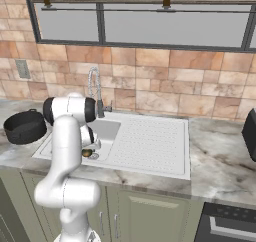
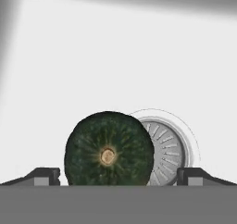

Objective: Dump the squash from the pot into the sink. Then turn on the water and wash the squash. Then turn off the water and put the squash back in the pot.

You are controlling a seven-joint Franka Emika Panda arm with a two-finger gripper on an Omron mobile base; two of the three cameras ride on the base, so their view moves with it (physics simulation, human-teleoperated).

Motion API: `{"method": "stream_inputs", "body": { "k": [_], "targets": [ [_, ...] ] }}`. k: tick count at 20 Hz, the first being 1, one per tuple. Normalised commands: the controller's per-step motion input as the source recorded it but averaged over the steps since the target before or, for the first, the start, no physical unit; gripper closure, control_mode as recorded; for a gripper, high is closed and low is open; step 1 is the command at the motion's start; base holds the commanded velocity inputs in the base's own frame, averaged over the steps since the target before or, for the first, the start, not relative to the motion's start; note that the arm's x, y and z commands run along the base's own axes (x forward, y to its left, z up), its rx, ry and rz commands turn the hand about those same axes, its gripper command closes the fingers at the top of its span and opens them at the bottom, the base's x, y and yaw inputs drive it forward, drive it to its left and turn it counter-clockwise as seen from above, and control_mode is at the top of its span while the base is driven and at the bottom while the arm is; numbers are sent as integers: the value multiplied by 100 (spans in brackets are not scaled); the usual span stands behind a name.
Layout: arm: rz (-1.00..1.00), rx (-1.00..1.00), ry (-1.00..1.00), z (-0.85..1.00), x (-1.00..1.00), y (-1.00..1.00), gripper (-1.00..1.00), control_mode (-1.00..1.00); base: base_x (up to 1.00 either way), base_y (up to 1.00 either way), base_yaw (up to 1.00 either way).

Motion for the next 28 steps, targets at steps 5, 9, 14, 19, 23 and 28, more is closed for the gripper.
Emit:
{"method": "stream_inputs", "body": {
  "k": [5,9,14,19,23,28],
  "targets": [
    [0,0,0,-16,15,4,-100,-100,0,0,0],
    [0,0,1,-14,4,0,-100,-100,0,0,0],
    [0,0,2,-6,0,0,-100,-100,0,0,0],
    [0,0,1,-7,0,0,100,-100,0,0,0],
    [0,0,0,-3,0,0,100,-100,0,0,0],
    [0,0,0,0,0,0,100,-100,0,0,0]
  ]
}}
